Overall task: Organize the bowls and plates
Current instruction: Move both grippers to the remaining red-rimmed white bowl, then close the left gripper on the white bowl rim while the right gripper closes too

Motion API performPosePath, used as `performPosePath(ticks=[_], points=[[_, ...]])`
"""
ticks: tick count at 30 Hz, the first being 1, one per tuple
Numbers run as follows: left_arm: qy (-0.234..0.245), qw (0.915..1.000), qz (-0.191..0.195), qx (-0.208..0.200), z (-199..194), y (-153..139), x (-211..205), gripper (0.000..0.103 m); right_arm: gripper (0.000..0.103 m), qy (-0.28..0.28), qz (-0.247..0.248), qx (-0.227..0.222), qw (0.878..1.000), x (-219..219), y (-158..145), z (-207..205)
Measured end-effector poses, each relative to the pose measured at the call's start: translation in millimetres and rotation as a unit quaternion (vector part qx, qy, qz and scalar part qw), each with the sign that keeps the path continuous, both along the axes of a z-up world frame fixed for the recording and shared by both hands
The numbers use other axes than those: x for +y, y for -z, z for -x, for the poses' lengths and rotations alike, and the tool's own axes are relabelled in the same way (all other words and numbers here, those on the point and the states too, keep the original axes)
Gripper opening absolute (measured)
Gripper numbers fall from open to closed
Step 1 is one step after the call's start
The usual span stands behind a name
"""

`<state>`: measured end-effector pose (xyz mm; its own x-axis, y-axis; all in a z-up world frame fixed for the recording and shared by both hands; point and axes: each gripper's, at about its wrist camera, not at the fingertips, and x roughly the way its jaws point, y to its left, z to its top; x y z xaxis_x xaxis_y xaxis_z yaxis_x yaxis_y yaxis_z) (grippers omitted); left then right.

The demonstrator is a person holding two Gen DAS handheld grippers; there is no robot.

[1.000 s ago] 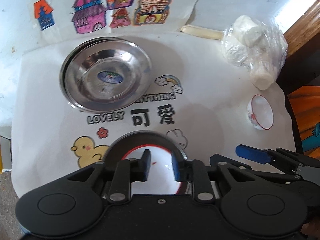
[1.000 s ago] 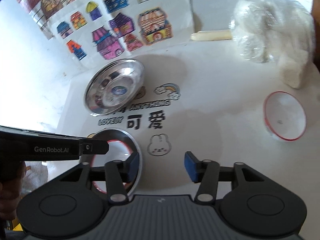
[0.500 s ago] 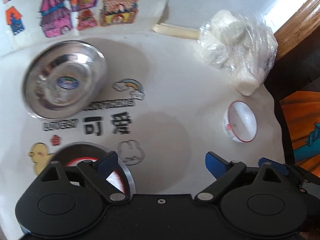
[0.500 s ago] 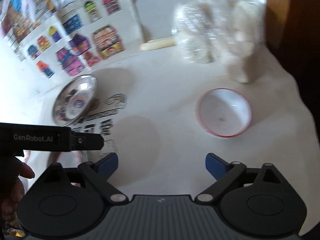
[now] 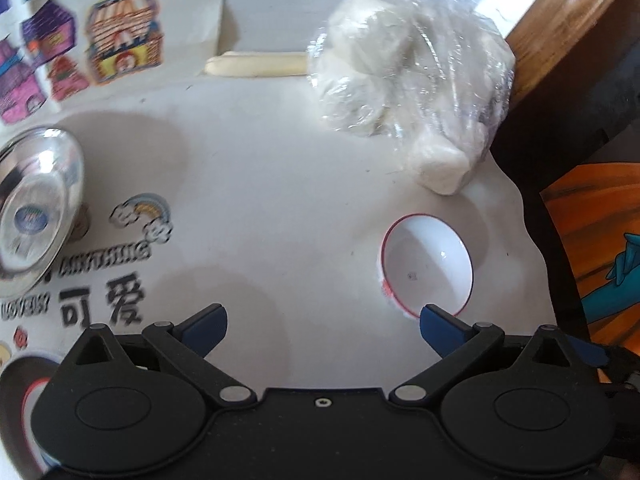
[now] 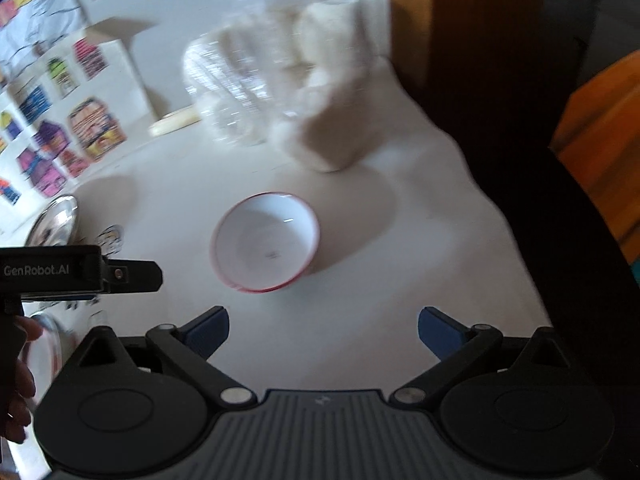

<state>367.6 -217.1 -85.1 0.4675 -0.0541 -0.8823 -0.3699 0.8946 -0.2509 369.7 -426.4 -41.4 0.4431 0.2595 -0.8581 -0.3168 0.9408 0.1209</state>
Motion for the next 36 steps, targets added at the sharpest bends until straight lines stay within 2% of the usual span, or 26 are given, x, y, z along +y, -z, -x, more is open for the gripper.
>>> performPosePath(ticks=[7, 18, 27, 36], points=[[0.025, 0.9997, -0.009, -0.001, -26.2, 8.4, -9.7, 0.102, 0.103, 0.024, -0.006, 0.000, 1.000, -15.8, 5.5, -18.1], [0.030, 0.9992, -0.019, 0.018, -51.8, 23.7, -8.6, 0.102, 0.103, 0.021, 0.002, 0.006, 1.000, -5.1, 16.1, -47.8], [0.018, 0.9992, -0.019, 0.032, -57.5, 33.7, -0.6, 0.102, 0.102, 0.001, 0.006, 0.023, 1.000, 4.0, 26.0, -64.4], [0.025, 0.9986, -0.019, 0.043, -57.1, 38.3, -1.9, 0.102, 0.095, -0.003, 0.013, 0.032, 0.999, 6.7, 35.0, -70.4]])
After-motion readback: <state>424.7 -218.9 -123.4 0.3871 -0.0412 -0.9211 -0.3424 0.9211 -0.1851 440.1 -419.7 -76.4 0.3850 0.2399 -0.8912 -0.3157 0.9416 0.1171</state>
